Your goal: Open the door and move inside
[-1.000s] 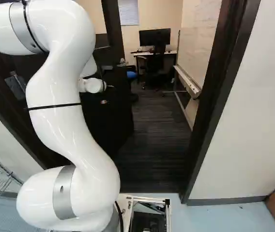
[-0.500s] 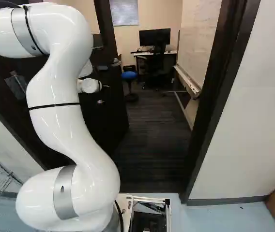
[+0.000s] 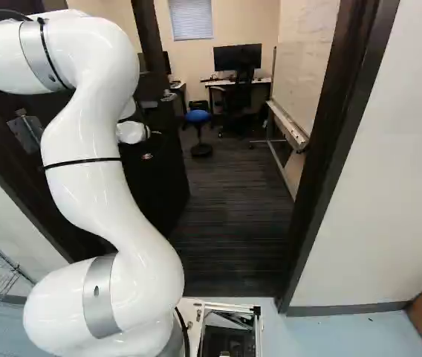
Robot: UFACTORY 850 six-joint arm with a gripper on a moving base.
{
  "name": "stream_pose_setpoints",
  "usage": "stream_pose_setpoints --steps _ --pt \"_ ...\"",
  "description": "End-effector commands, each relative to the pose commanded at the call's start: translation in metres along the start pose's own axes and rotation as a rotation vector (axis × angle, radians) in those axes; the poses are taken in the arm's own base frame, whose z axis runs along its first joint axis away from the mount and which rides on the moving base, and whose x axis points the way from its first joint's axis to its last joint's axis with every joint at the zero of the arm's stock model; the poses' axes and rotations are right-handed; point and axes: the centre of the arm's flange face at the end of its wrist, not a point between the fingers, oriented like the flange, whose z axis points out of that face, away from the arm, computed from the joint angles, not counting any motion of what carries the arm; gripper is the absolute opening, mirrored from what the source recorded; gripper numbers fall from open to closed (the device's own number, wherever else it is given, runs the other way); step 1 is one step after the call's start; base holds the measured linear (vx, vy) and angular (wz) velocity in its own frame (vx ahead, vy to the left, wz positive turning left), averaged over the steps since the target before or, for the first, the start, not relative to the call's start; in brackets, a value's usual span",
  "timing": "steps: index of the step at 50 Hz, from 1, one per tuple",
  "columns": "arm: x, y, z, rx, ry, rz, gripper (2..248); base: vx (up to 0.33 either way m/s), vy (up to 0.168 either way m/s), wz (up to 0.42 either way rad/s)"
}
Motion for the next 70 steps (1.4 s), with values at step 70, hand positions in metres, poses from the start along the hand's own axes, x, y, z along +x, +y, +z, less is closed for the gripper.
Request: stream_pose_setpoints --steps 70 --pt "-0.001 -0.084 0.04 0.115 0.032 -0.04 247 0.0 0.0 0.0"
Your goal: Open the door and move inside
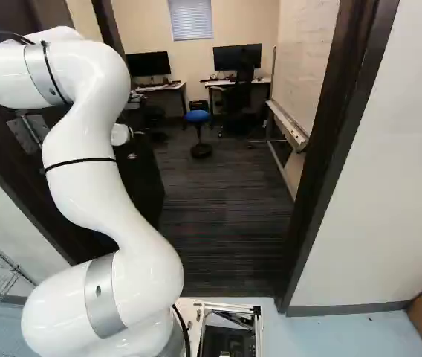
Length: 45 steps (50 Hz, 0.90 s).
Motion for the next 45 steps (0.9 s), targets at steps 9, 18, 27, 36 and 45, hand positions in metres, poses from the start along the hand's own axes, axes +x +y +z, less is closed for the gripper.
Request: stream_pose_setpoints --steps 9,18,27,36,45 --pt "0.0 -0.01 0.005 0.018 0.004 -0.011 247 0.0 0.0 0.0" --pt "0.0 -0.019 0.01 0.035 0.009 -0.023 247 0.0 0.0 0.0" --pt "-0.001 -0.028 0.015 0.049 0.013 -0.03 247 0.0 0.0 0.0" --pt "-0.001 -0.03 0.016 0.051 0.014 -0.03 247 0.0 0.0 0.0" --pt "-0.001 -0.024 0.013 0.044 0.011 -0.028 247 0.0 0.0 0.0"
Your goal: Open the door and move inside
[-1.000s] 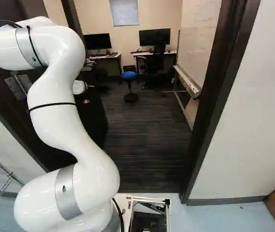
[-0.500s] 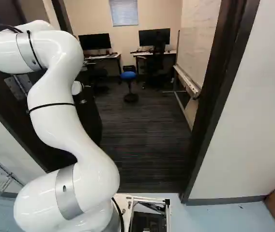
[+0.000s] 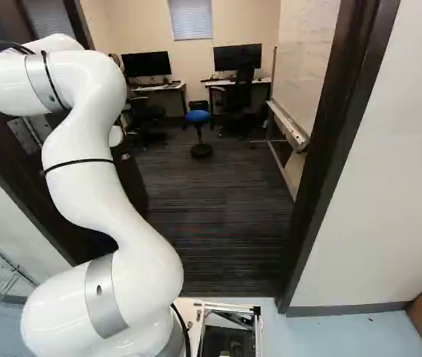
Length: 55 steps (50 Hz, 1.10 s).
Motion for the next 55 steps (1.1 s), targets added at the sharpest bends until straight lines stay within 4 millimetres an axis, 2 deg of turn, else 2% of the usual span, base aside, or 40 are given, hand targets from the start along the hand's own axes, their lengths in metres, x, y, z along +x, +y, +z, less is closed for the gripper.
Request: stream_pose_setpoints --steps 55 --pt "-0.001 0.078 -0.049 -0.109 -0.036 0.032 247 0.0 0.0 0.0"
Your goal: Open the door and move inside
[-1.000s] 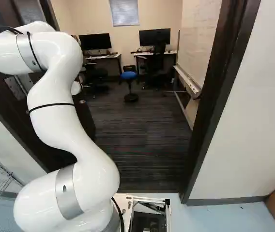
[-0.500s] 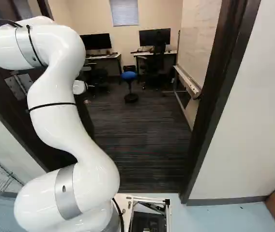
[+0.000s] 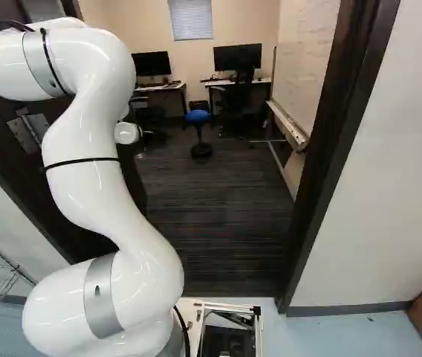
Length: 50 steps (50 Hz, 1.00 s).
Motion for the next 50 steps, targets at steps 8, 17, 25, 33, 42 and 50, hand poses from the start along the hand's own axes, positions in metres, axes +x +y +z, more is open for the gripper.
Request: stream_pose_setpoints --steps 8,17,25,33,42,50 --pt "0.0 0.012 -0.006 -0.017 -0.004 0.006 247 0.0 0.0 0.0" --pt "-0.001 0.026 -0.012 -0.037 -0.008 0.012 247 0.0 0.0 0.0" --pt "-0.001 0.038 -0.018 -0.054 -0.011 0.018 247 0.0 0.0 0.0" --pt "-0.001 0.05 -0.024 -0.072 -0.014 0.024 247 0.0 0.0 0.0" --pt "-0.002 0.064 -0.03 -0.095 -0.017 0.036 247 0.0 0.0 0.0" --pt "-0.002 0.077 -0.036 -0.119 -0.019 0.05 247 0.0 0.0 0.0"
